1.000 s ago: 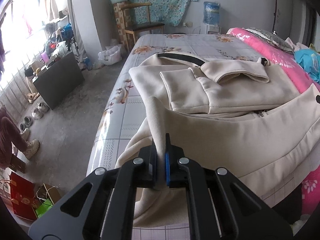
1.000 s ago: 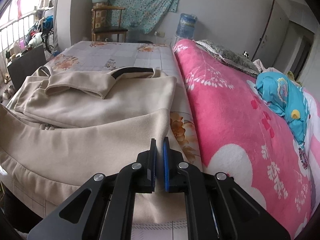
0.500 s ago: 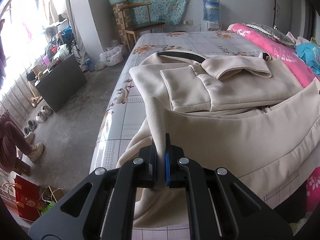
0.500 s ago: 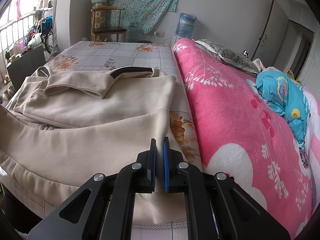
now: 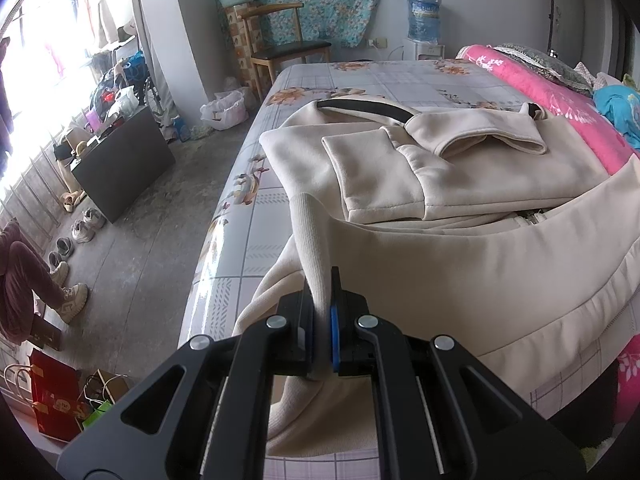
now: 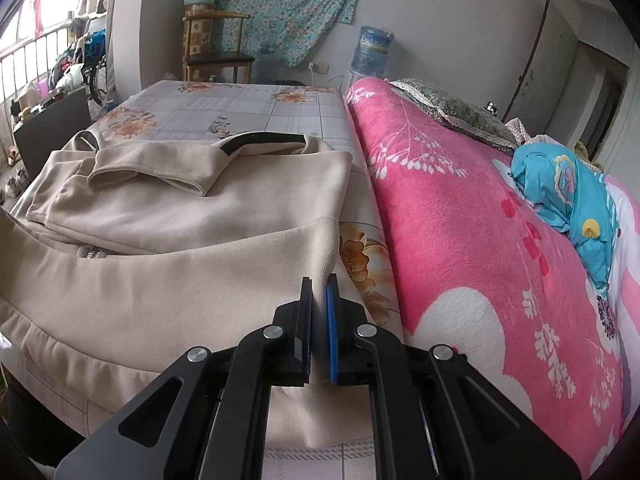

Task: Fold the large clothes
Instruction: 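Close the right tool on the jacket edge beside the left tool, then lift the jacket edge with both tools and fold it over the jacket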

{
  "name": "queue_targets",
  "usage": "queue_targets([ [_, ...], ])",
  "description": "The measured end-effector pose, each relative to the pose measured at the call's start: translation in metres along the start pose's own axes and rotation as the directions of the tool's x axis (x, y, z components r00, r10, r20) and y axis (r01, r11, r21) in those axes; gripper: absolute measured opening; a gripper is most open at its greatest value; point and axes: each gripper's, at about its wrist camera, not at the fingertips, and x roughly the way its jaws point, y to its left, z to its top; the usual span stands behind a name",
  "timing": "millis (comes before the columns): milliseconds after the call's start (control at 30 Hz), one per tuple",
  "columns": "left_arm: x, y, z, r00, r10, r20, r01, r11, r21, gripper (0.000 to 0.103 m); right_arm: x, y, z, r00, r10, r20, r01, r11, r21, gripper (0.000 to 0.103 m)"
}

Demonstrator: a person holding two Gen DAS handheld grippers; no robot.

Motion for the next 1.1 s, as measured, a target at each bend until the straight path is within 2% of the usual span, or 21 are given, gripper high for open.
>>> queue_targets([
  [267, 0.002, 0.001, -0.001, 1.0, 0.002, 0.001, -0.002, 1.0, 0.0, 0.006, 0.003, -0.002, 0.0, 1.0, 0.001, -0.004, -0.001, 1.0, -0.003, 0.007],
  [500, -0.005, 0.001, 0.0, 1.0, 0.007, 0.02, -0.007, 1.0, -0.001, 0.006, -0.004, -0.005, -0.001, 1.0, 0.007, 0.028, -0.007, 1.0, 0.004, 0.007],
  [833, -0.043, 0.001, 0.008, 0.994, 0.014, 0.112, -0.012, 1.0, -0.018, 0.006, -0.027, -0.01, -0.001, 0.995, 0.008, 0.094, -0.01, 1.0, 0.017, 0.007],
  [1000, -0.067, 0.005, 0.017, 0.979, -0.019, 0.202, 0.028, 0.999, -0.039, 0.006, -0.042, -0.016, 0.003, 0.988, 0.021, 0.152, -0.027, 0.999, 0.043, 0.006],
  [1100, -0.088, 0.013, 0.024, 0.954, -0.049, 0.295, 0.067, 0.996, -0.051, 0.005, -0.053, -0.021, 0.011, 0.98, 0.024, 0.197, -0.036, 0.998, 0.058, 0.006],
])
